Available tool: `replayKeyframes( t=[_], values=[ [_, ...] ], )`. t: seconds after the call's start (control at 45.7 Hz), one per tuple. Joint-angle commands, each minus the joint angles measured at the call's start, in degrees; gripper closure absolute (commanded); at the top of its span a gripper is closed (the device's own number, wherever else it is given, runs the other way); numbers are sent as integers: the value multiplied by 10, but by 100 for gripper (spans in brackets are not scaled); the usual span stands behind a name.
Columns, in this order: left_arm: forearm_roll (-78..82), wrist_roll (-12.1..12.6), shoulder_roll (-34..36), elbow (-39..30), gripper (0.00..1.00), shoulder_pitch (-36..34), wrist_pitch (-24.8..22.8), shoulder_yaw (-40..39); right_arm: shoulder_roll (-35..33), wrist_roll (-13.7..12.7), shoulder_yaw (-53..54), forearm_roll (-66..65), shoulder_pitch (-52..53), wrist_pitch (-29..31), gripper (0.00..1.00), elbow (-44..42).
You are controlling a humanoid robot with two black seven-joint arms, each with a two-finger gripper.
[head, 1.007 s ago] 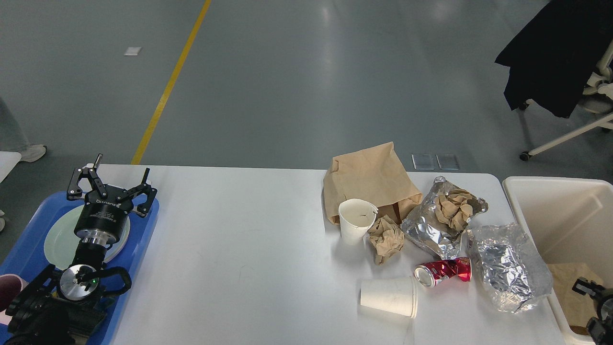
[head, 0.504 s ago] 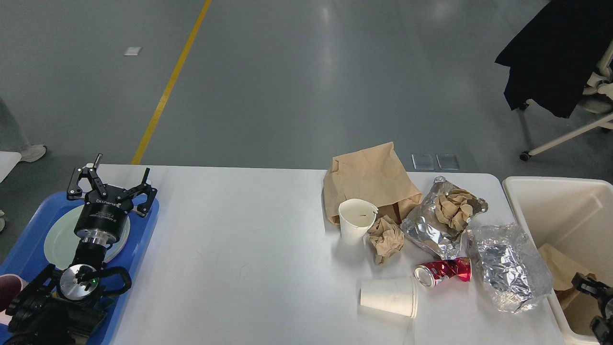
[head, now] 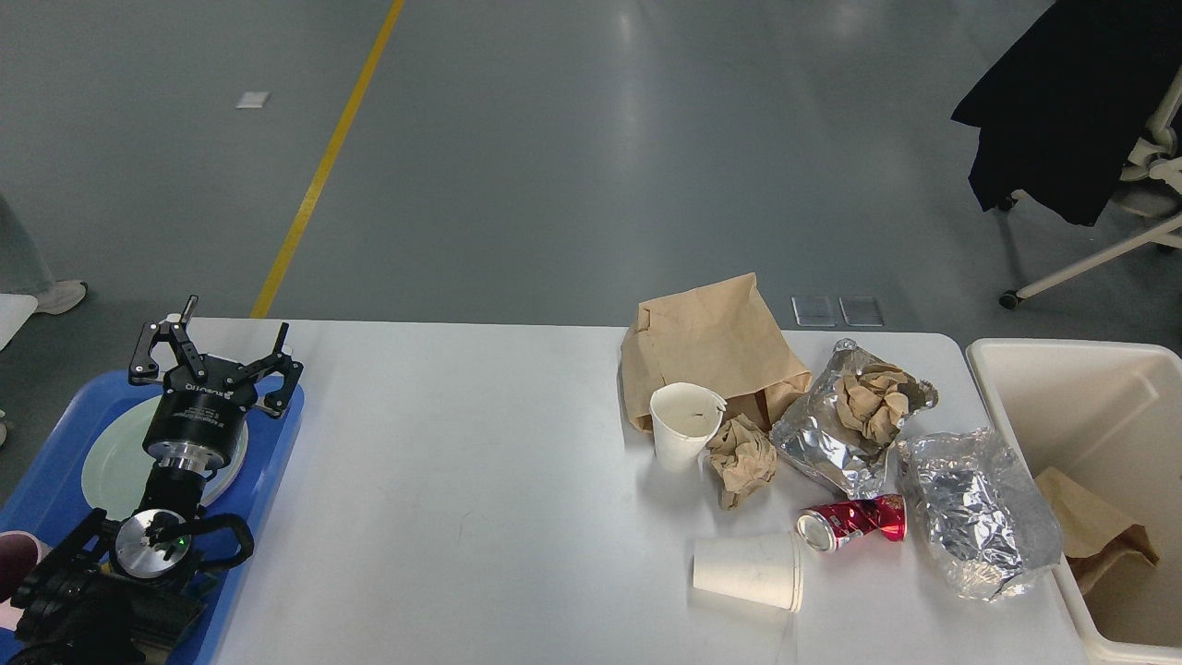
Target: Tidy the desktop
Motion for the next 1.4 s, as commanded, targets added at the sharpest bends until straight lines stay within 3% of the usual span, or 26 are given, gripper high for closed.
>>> replayKeyframes(
  t=[0.0, 0.131, 0.285, 0.394, 0.526, 0.657, 0.81, 1.007, 1.204, 1.38],
  values=[
    [0, 0, 0, 0, 4, 0, 0, 0, -25, -1, -68, -78, 158, 54, 0, 118],
    [0, 0, 0, 0, 4, 0, 0, 1, -15, -1, -176, -84, 322, 147, 0, 224],
    [0, 0, 0, 0, 4, 0, 0, 1, 66, -1, -259, -84, 476, 265, 0, 307],
    [0, 0, 0, 0, 4, 0, 0, 1, 138, -2, -268, -80, 606, 373, 0, 386],
    [0, 0, 0, 0, 4, 1, 0, 0, 187, -3, -255, -61, 729, 423, 0, 473],
    [0, 0, 0, 0, 4, 1, 0, 0, 243, -3, -247, -45, 833, 451, 0, 565],
    [0, 0, 0, 1, 4, 1, 1, -1, 244, -3, -192, -45, 918, 447, 0, 670],
    [0, 0, 0, 0, 4, 1, 2, -1, 237, -2, -179, -45, 921, 470, 0, 693],
    [0, 0, 0, 0, 4, 1, 2, -1, 221, -2, -179, -49, 918, 457, 0, 690],
    [0, 0, 0, 0, 4, 1, 1, -1, 178, -3, -178, -75, 849, 383, 0, 684]
  ],
)
